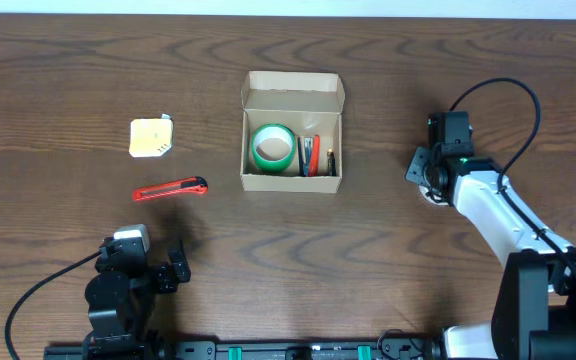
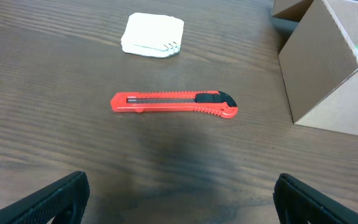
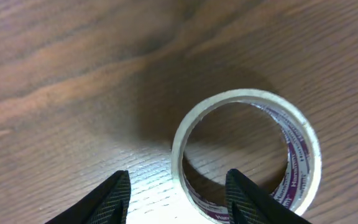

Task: Pack container
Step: 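Release the stapler and move the right gripper to the white tape, then grasp the white tape roll and lower it into the box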

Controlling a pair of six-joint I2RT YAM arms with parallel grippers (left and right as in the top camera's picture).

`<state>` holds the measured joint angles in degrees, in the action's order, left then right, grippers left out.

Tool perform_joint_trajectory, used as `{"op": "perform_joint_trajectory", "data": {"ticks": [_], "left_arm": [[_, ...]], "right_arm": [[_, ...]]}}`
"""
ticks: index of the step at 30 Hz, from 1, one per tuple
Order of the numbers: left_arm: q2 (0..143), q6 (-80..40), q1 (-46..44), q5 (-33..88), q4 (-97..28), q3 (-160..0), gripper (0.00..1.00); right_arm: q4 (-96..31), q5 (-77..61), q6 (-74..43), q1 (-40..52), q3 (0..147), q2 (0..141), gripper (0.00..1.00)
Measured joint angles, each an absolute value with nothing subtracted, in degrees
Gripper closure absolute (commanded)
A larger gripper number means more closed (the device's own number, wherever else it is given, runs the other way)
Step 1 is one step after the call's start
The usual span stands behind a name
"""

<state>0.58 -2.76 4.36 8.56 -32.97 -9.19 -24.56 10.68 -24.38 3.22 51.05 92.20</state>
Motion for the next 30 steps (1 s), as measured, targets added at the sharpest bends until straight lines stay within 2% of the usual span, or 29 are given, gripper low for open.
{"op": "perform_joint_trajectory", "data": {"ticks": [6, 11, 14, 23, 30], "left_arm": [[0.6, -2.8, 4.4, 8.6, -33.0, -9.2, 0.05], [0.6, -2.8, 4.4, 8.6, -33.0, -9.2, 0.05], [0.6, -2.8, 4.4, 8.6, -33.0, -9.2, 0.05], [0.6, -2.8, 4.4, 8.6, -33.0, -9.2, 0.05], [0.6, -2.8, 4.4, 8.6, -33.0, -9.2, 0.05]], "right_arm": [[-23.0, 10.0, -24.1, 3.2, 50.6, 95.7, 0.54], [-21.8, 9.7, -23.5, 3.2, 50.4, 98.9, 0.79], [-21.3, 9.5, -23.3, 3.2, 50.4, 99.4, 0.97], [-22.7, 7.3, -22.7, 3.2, 52.5, 99.4, 0.99], [-28.8, 2.3, -20.4, 5.9, 68.6, 99.1, 0.99]]}}
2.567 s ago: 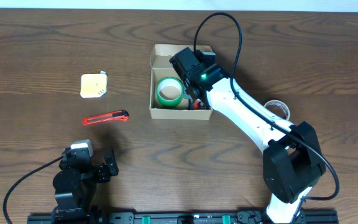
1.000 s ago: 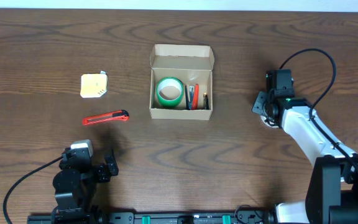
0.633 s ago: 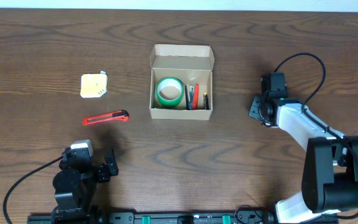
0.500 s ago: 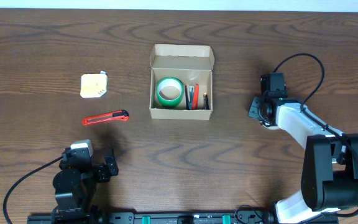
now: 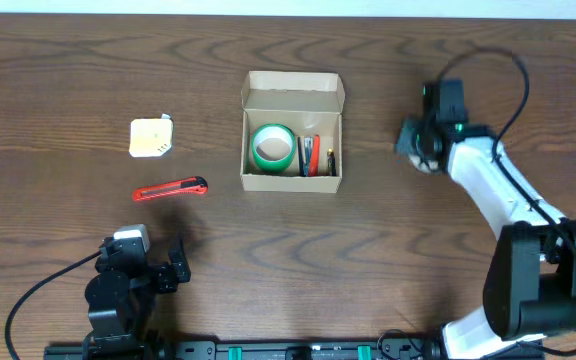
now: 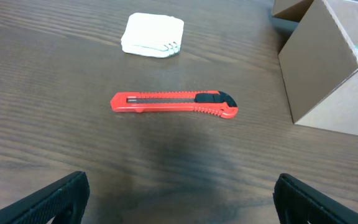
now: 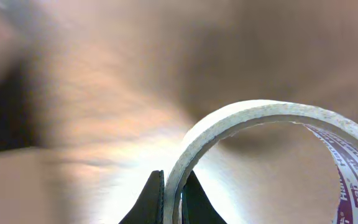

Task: Pack container
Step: 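Grasp the white tape roll and lower it into the box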

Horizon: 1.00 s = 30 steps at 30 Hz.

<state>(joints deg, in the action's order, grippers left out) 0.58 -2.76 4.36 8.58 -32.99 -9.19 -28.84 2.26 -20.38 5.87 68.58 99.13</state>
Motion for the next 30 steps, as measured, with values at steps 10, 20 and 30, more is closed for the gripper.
{"op": "perform_joint_trajectory", "data": {"ticks": [10, 20, 30], "left_arm": [[0.6, -2.8, 4.4, 8.6, -33.0, -9.2, 0.05], [0.6, -2.8, 4.4, 8.6, -33.0, -9.2, 0.05], [0.6, -2.8, 4.4, 8.6, -33.0, -9.2, 0.05]], "right_arm": [[-25.2, -4.0, -14.3, 24.5, 79.9, 97.5, 0.99], [-23.0, -2.9, -8.8, 37.8, 79.9, 103.7, 0.99], [-22.4, -2.1, -6.9, 38.3, 79.9, 108.9, 0.99]]}}
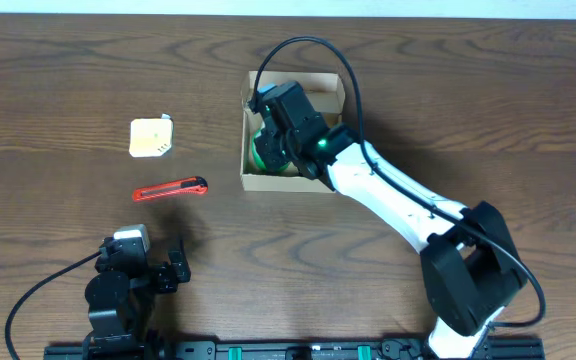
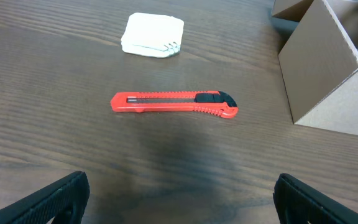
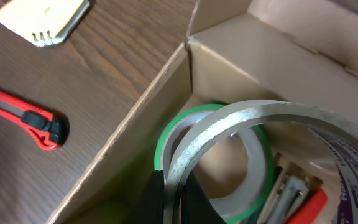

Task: Pack container
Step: 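Grasp the white tape roll and lower it into the box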

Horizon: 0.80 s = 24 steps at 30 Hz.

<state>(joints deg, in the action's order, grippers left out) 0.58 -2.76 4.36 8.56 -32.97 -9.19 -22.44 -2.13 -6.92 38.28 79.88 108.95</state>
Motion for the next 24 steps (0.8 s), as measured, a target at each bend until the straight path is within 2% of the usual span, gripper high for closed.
{"op": "perform_joint_trajectory", "data": {"ticks": [11, 12, 13, 14, 16, 21, 24], "left_arm": [[0.6, -2.8, 4.4, 8.6, -33.0, -9.2, 0.04], [0.6, -2.8, 4.4, 8.6, -33.0, -9.2, 0.05], [0.6, -2.8, 4.4, 8.6, -33.0, -9.2, 0.05], [0.6, -2.8, 4.4, 8.6, -33.0, -9.2, 0.05], [0.6, -2.8, 4.4, 8.6, -33.0, -9.2, 0.05], [0.6, -2.8, 4.4, 8.6, -33.0, -9.2, 0.05], [0.6, -2.8, 4.4, 8.6, -33.0, -9.2, 0.05]], "right_arm": [[-20.0, -2.2, -5.9, 40.4, 80.1, 111.8, 0.98], [-20.0, -2.2, -5.8, 40.4, 80.2, 112.0, 0.87], [-20.0, -2.1, -5.8, 40.4, 80.2, 112.3, 0.69], [-20.0, -2.1, -5.9, 40.4, 80.2, 112.5, 0.60], [-19.5, -1.9, -5.7, 40.4, 80.2, 112.9, 0.48], [-18.7, -1.7, -5.1, 40.4, 80.9, 113.1, 0.40], [-20.3, -1.7, -5.0, 40.4, 82.5, 113.0, 0.39]]}}
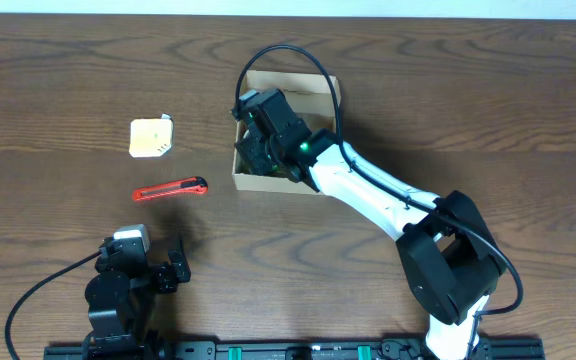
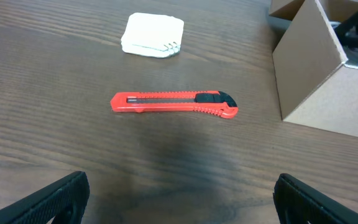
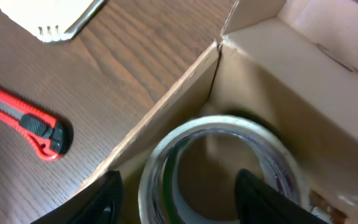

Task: Pack container
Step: 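Grasp the white tape roll and lower it into the box, then release the white tape and retract the right gripper to the right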

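The open cardboard box (image 1: 320,88) sits mid-table. In the right wrist view a clear tape roll with purple print (image 3: 229,122) lies inside the box (image 3: 166,112), on top of a green tape roll (image 3: 165,186). My right gripper (image 3: 182,196) hangs open just above that roll, one finger on each side; overhead it covers the box's left half (image 1: 265,138). A red box cutter (image 1: 170,189) (image 2: 174,103) and a pale yellow pad (image 1: 151,138) (image 2: 152,35) lie left of the box. My left gripper (image 2: 179,199) is open near the table's front edge, short of the cutter.
The right arm (image 1: 378,195) stretches across the table from the front right to the box. The box's side wall (image 2: 316,74) stands at the right of the left wrist view. Pens lie in the box's right part, mostly hidden by the arm.
My right gripper was shut on the clear tape roll above the box; now it is open and the roll lies on the green roll. The box has shifted slightly left.
The right gripper stood open around the clear roll's rim on the table at the right. Then it was shut on the roll there. Then it held it over the box's left half, and now the roll lies released inside. The left arm stayed still.
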Controlling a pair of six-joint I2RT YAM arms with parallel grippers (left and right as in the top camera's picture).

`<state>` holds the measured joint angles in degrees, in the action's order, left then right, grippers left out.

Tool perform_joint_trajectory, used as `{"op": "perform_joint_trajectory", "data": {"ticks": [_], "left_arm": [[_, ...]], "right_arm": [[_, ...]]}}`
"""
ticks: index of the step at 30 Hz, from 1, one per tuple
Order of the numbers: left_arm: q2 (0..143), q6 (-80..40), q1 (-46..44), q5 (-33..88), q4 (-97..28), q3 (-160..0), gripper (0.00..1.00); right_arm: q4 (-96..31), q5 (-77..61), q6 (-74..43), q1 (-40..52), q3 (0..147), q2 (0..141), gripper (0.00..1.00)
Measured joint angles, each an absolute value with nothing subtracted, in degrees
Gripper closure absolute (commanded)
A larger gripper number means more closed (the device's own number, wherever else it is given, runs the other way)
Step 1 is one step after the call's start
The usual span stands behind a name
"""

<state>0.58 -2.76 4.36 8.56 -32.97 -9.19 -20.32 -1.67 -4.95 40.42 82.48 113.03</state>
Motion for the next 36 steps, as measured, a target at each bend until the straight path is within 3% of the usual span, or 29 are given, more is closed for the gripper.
{"op": "perform_joint_trajectory", "data": {"ticks": [10, 16, 25, 36], "left_arm": [[0.6, -2.8, 4.4, 8.6, -33.0, -9.2, 0.05], [0.6, -2.8, 4.4, 8.6, -33.0, -9.2, 0.04], [0.6, -2.8, 4.4, 8.6, -33.0, -9.2, 0.05], [0.6, -2.8, 4.4, 7.4, -33.0, -9.2, 0.05]], "right_arm": [[-29.6, -1.7, -5.0, 37.9, 85.5, 103.7, 0.42], [-39.7, -1.7, -5.6, 27.5, 87.0, 96.1, 0.42], [-46.5, -1.5, -8.6, 12.3, 84.2, 95.9, 0.38], [-51.9, -6.3, -5.1, 10.0, 81.7, 95.9, 0.39]]}}
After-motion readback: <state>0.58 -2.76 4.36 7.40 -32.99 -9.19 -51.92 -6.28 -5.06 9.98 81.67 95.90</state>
